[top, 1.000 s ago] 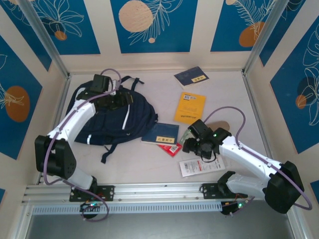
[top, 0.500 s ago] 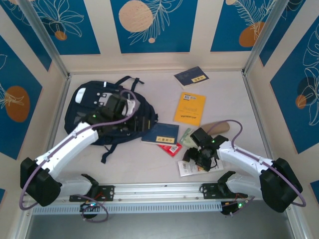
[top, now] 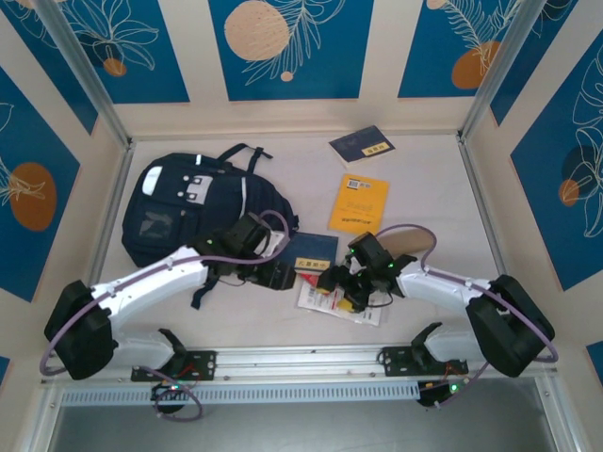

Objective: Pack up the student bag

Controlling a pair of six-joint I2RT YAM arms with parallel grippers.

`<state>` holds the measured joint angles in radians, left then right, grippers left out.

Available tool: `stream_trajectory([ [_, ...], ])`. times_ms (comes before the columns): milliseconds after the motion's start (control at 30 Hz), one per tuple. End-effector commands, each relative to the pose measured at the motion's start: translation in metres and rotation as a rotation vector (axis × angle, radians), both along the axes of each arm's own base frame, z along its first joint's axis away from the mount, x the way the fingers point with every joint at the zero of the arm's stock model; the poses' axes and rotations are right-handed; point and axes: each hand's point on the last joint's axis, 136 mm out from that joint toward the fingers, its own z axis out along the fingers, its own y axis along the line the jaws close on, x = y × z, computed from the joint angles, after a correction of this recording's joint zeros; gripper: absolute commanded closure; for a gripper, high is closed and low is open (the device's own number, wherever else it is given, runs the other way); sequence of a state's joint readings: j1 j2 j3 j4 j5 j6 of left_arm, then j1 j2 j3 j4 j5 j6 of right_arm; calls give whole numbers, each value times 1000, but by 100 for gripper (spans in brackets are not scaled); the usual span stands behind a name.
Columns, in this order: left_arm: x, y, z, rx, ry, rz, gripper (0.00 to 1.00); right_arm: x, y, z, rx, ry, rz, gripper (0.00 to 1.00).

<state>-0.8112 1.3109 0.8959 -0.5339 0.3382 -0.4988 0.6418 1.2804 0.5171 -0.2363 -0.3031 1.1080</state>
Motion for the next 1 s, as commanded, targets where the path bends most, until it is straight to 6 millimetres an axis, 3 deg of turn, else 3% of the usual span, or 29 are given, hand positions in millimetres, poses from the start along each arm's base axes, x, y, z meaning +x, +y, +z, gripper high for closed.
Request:
stream_trajectory([
  [0,-12,-13,-12,-16,38,-65,41,3,10,34,70,-133,118,21],
  [200,-7,-37,-28,-23,49,-96,57,-3,-83,39,-256,-243,-58,20],
  [333,-3,-54,-48,-5,83,-103,66,-15,-133,19,-402,-159,-220,20],
  [433,-3,-62,-65,-6,140,-90,73,-19,-135,3,-326,-72,-294,18],
  [633,-1,-58,-85,52,140,-85,78,-13,-127,1,-219,-83,-307,16],
  [967,-4,-53,-108,82,173,-74,82,-14,-145,-6,-419,27,-269,17],
])
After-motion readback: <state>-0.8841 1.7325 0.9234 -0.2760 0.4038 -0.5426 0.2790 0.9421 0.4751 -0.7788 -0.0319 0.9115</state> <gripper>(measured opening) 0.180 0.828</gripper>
